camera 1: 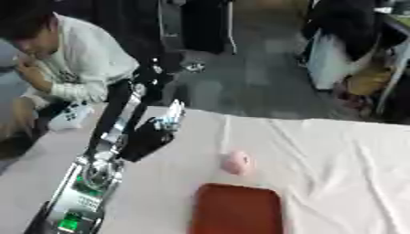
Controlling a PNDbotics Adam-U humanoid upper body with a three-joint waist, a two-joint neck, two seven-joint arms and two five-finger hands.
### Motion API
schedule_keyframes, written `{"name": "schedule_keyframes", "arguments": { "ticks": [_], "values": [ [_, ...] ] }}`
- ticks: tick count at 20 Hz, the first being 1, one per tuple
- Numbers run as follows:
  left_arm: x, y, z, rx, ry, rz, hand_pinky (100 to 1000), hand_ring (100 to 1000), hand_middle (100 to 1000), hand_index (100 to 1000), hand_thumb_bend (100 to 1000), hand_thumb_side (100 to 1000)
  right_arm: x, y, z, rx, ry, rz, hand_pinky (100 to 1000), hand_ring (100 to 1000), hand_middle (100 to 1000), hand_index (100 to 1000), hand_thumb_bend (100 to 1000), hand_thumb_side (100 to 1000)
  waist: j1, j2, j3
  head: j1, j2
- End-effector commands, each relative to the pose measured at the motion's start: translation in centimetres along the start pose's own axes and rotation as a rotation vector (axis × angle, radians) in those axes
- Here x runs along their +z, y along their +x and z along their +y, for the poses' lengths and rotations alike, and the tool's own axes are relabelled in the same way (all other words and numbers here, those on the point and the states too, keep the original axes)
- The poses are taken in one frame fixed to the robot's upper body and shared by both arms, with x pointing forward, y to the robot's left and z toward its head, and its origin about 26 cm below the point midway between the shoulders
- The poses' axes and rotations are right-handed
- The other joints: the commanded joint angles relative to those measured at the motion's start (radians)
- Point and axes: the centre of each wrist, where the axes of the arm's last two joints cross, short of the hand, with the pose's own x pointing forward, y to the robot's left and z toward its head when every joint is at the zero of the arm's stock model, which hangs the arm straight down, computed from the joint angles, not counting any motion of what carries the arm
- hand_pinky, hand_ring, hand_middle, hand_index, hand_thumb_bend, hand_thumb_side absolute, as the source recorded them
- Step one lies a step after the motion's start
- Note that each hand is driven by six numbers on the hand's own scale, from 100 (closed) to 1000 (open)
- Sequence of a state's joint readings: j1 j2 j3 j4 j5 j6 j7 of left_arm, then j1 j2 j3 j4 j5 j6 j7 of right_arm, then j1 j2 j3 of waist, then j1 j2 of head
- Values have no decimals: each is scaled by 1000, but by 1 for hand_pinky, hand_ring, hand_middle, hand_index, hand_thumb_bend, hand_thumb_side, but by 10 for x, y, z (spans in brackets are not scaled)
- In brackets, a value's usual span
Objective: Pick up objects on the table and place them in the box.
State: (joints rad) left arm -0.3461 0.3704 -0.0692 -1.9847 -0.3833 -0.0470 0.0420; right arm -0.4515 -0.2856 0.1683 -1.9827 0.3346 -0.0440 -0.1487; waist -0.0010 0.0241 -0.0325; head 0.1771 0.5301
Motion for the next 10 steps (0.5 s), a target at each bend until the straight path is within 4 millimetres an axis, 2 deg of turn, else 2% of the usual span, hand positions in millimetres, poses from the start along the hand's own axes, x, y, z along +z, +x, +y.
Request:
{"name": "schedule_keyframes", "arguments": {
  "ticks": [1,10],
  "values": [
    [-6,5,9,-30,7,-31,819,827,890,931,100,747,-3,4,-5,14,-5,-24,392,587,751,835,272,845,1,-12,-1,7,-2],
    [-4,4,9,-28,-2,-23,819,827,890,931,100,748,-4,5,-5,10,-11,-30,395,587,751,835,273,843,4,-15,-11,-2,-8]
  ]
}}
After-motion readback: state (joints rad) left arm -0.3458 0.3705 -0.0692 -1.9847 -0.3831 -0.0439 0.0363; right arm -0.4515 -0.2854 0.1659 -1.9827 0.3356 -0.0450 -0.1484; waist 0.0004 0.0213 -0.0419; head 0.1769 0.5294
